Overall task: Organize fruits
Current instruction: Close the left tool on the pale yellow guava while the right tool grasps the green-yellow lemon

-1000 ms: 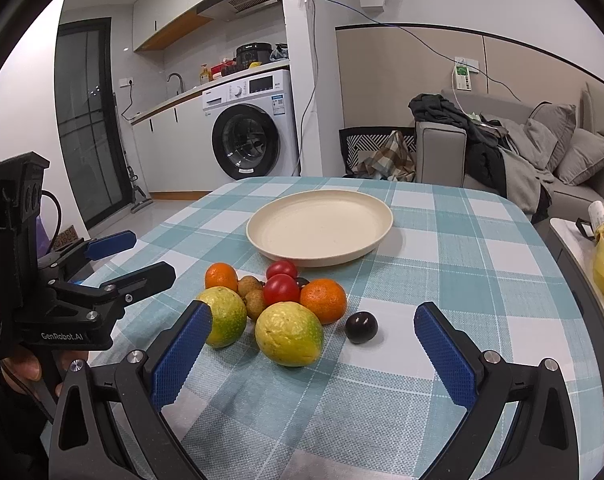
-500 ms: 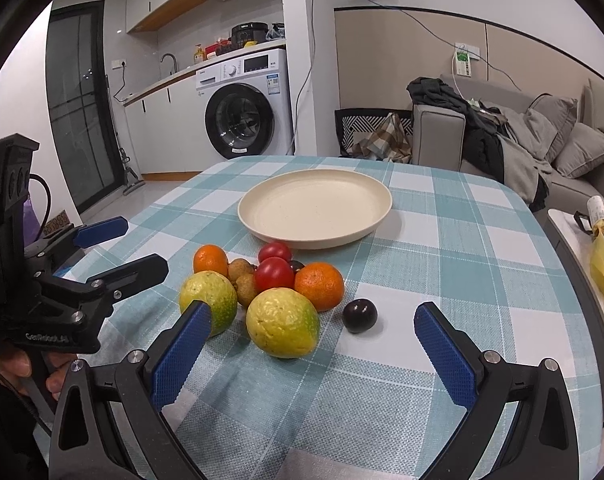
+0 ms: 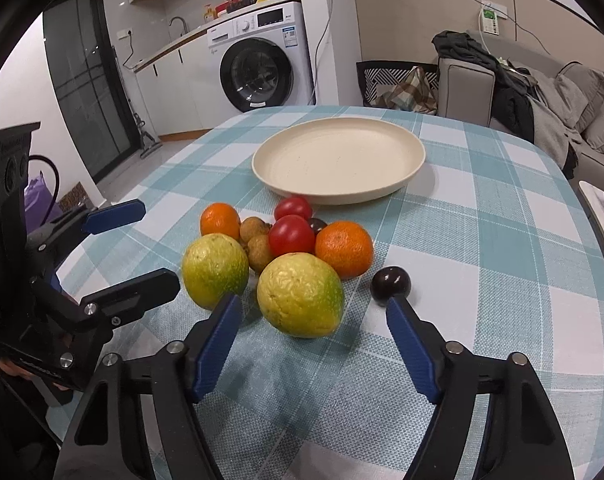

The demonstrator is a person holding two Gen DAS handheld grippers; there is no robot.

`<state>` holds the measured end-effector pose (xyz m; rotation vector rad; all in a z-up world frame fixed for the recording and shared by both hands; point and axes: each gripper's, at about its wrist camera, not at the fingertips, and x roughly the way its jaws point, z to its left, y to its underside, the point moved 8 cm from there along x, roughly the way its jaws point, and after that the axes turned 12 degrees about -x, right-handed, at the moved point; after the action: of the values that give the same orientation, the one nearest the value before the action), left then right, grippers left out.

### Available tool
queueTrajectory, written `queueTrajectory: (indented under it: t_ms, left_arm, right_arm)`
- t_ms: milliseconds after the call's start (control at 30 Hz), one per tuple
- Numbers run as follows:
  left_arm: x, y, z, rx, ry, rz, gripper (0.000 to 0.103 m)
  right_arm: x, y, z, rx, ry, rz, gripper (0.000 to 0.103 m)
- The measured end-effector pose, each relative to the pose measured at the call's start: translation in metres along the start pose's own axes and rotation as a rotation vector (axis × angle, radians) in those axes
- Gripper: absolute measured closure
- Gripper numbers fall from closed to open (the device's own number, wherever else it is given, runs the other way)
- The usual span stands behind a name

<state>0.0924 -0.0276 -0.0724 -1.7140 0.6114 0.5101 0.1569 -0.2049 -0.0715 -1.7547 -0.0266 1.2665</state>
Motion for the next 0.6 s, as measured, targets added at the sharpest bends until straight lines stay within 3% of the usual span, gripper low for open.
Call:
queueTrajectory:
  t_ms: [100,367,600]
  left_arm:
    - [0.005,0.002,-0.002,-0.007,0.015,0.024,0.013]
    - [0.017,0.007,-0.005,-0.022,0.038,0.087,0.030]
    - [0.028,0.010,-0.008,-0.036,0.064,0.132,0.034]
  right_arm:
    - [0.004,0.001,0.004,-0.011,-0.019,0.017,0.041]
    - [0.011,-0.003,0.005,-0.018,-0.037,0.028,0.043]
    - [0.017,-0.005,0.004,-0.020,-0.044,0.041,0.048]
